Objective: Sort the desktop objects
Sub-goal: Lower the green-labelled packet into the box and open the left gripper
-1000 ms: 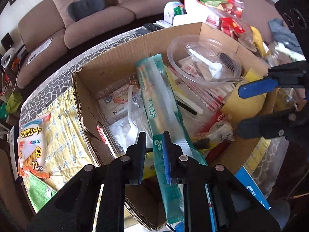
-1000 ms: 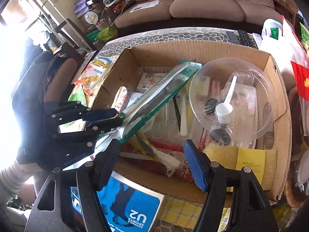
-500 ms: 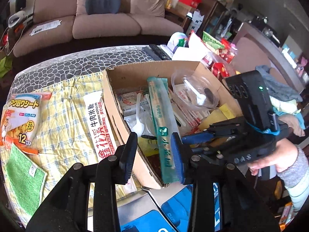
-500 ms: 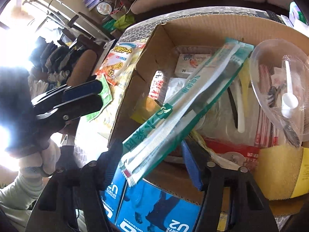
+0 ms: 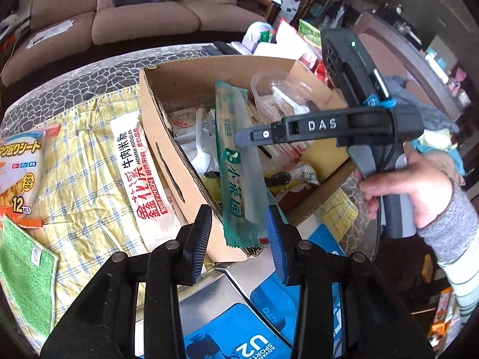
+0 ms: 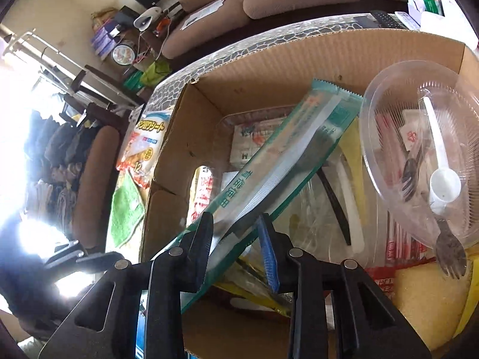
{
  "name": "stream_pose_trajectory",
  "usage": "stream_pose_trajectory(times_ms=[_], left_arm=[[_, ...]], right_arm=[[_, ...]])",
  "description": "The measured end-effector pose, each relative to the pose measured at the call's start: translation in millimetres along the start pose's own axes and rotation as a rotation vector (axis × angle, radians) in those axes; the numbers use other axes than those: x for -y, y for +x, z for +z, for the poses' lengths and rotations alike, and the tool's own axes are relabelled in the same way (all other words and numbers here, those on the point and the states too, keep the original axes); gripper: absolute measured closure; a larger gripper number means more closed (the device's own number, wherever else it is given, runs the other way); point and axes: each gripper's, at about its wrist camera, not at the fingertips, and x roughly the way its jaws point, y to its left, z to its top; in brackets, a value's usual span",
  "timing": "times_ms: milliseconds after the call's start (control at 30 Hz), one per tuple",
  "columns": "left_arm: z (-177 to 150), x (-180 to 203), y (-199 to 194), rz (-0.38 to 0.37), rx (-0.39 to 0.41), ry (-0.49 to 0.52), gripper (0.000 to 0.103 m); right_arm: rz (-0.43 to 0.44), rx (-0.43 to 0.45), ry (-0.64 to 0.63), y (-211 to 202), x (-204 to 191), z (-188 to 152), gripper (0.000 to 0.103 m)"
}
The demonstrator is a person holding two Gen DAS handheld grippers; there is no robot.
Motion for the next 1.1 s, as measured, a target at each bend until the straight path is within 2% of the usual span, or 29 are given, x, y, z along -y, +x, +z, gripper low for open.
stream_pose_trajectory(times_ms=[33,100,133,267,300,333,433,500,533,567,633,767,933,1100], left_arm=[[-1,2,1,0.016,-0.002,0.006,0.068],[-2,2,2,0.029,0.002,0.003,0.068],[-2,1,2,0.039,0.002,-0.004,0.068],[-2,-6,9,0.032,-0.010,-0.037,0.068],[-1,-7,10,0.026,-0.011,-0.045,0.070],[-1,-7,10,0.025,-0.012,-0.048,0.078],[1,-7,12,0.035,-0.021,-0.039,0.078],[1,-8,12,0.034,-0.021,-0.035,0.078],[2,-9,12,0.032,-0.020,-0.035,0.079],[1,-9,12,0.030,-0.019,-0.036,0.079],[0,-11,9,0.024,-0.005,-0.036,0.083],[-1,-15,4,0.004,0.013,-0.040,0.088],[6,-8,1,0.027,0.029,-0.015,0.094],[25,13,20,0.078,0.001,0.073,0.094]], right_arm=[[-0.001,0.001,0.012,-2,2,0,0.070],[-0.009,0.011,0.040,-6,6,0,0.053],[0.001,0.014,0.065,-5,8,0,0.040],[0.054,0.010,0.126,8,15,7,0.038],[0.063,0.010,0.141,12,17,9,0.038],[0.072,0.008,0.159,17,19,10,0.038],[0.075,-0.026,0.216,32,27,11,0.038],[0.109,-0.015,0.231,35,29,12,0.041],[0.115,-0.002,0.231,35,30,12,0.056],[0.116,0.017,0.226,33,29,12,0.064],[0.132,0.064,0.210,25,26,9,0.072],[0.214,0.162,0.218,3,23,0,0.077],[0.291,0.254,0.242,-26,21,-12,0.081],[0.256,0.288,0.247,-60,35,-25,0.081]])
